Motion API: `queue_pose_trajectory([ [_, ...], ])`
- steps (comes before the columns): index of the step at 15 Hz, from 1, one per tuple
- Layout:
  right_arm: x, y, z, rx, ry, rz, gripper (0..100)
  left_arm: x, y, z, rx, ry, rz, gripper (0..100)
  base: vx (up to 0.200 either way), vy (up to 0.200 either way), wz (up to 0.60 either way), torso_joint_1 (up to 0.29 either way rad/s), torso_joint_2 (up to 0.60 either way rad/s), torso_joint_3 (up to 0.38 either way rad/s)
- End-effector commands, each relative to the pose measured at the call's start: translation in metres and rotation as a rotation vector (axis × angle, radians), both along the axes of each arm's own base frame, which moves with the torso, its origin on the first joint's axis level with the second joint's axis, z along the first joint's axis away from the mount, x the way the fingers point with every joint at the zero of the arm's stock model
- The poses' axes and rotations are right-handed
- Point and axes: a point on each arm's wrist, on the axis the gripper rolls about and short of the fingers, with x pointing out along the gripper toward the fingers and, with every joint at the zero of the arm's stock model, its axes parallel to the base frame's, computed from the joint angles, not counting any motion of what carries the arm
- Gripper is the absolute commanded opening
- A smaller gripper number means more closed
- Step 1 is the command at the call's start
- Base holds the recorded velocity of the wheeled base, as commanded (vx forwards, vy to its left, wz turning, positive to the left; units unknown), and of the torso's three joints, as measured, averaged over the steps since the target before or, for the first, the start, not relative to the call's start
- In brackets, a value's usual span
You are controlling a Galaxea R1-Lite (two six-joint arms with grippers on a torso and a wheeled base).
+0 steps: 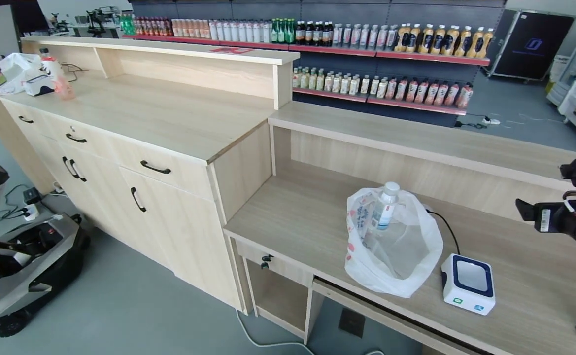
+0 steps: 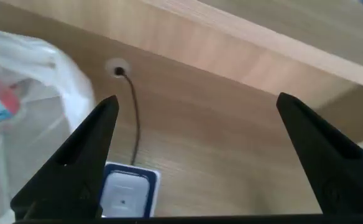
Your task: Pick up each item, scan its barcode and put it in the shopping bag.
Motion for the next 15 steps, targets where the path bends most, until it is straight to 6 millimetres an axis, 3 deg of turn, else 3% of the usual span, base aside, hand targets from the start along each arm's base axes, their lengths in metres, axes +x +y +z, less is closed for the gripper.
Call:
queue_pose_trajectory([
  [1,-0.017,-0.015,0.014,0.076,-0.026,-0.249,100,0.000,0.000,0.000,0.000,0.000,0.001,100,0.000,0.000,-0.60,0.012,0.00,0.002],
  [5,-0.012,-0.034,-0.018,0.235,0.030,-0.403,100,0.000,0.000,0.000,0.000,0.000,0.001,100,0.000,0.000,-0.60,0.004,0.00,0.002],
  [9,0.005,-0.059,-0.082,0.392,0.126,-0.519,100,0.000,0.000,0.000,0.000,0.000,0.001,100,0.000,0.000,0.00,0.000,0.00,0.000],
  [15,0.049,-0.064,-0.118,0.411,0.131,-0.459,100,0.000,0.000,0.000,0.000,0.000,0.001,100,0.000,0.000,0.00,0.000,0.00,0.000],
])
